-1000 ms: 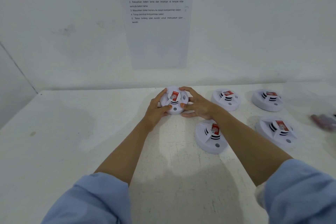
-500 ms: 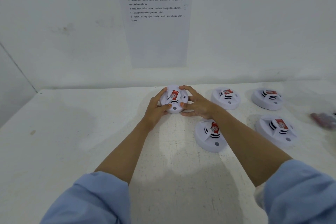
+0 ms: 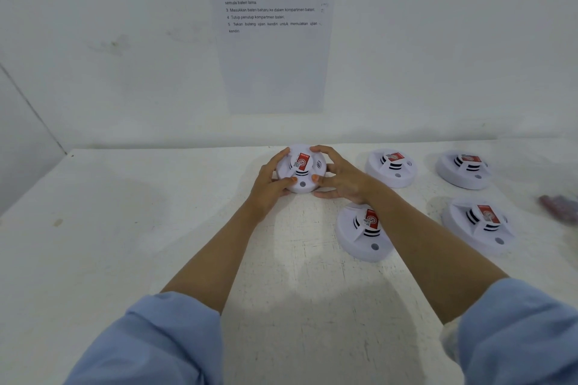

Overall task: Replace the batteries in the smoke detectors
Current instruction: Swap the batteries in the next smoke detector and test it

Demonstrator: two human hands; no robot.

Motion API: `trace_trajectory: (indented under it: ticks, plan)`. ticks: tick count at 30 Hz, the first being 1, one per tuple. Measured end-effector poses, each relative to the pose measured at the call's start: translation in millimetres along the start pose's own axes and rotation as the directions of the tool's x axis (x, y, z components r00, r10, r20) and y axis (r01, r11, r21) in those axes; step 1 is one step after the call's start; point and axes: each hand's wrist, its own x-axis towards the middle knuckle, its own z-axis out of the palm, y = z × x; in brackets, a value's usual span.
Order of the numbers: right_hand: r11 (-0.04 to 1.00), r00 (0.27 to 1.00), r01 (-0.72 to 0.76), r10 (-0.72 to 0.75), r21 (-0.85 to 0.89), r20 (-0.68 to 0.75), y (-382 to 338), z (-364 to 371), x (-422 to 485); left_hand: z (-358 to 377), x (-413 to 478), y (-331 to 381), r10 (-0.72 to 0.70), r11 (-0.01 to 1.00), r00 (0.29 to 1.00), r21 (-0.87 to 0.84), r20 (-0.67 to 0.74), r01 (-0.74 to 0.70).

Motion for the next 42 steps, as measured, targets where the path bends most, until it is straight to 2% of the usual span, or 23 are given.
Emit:
trace_trajectory:
  ticks: [42]
  plan:
    - [1.000,1.000,-0.002,0.002,0.016,-0.001,-1.5,1.8,-2.7,-1.8,4.8,-8.7,0.021,0.999,1.000,-0.035,-0.015,-0.022]
